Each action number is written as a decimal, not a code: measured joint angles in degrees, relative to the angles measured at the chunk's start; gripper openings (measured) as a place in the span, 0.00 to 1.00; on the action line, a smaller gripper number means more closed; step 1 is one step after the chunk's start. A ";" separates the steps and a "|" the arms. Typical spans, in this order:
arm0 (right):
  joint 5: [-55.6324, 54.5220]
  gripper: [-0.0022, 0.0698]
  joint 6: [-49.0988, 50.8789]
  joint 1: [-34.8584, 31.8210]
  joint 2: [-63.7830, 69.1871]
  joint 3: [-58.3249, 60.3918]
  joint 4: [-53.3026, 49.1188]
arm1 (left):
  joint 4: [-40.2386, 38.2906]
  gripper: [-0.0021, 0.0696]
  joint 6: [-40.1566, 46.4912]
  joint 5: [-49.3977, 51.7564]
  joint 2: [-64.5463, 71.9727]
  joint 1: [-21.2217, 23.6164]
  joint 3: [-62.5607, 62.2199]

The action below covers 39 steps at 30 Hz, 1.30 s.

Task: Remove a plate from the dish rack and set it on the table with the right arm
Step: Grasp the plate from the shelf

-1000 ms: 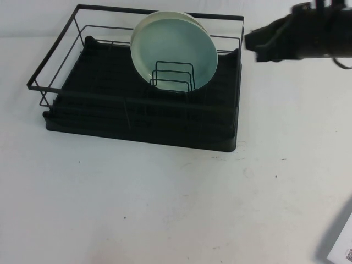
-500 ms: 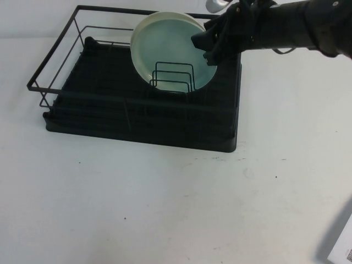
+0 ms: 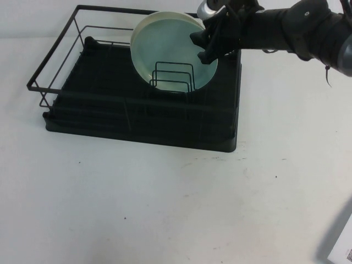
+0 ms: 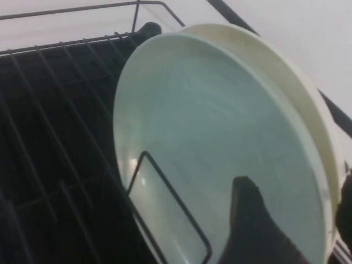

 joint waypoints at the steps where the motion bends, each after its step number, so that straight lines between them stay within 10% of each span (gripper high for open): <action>1: -0.35 0.45 -0.75 0.00 0.13 -0.14 0.09 | 0.00 0.02 0.00 0.00 0.00 0.00 0.00; 24: -6.77 0.44 -3.42 0.00 6.85 -3.72 1.05 | 0.00 0.02 0.00 0.00 0.00 0.00 0.00; 39: -8.48 0.10 -3.79 0.00 6.84 -3.72 1.34 | 0.00 0.02 0.00 0.00 0.00 0.00 0.00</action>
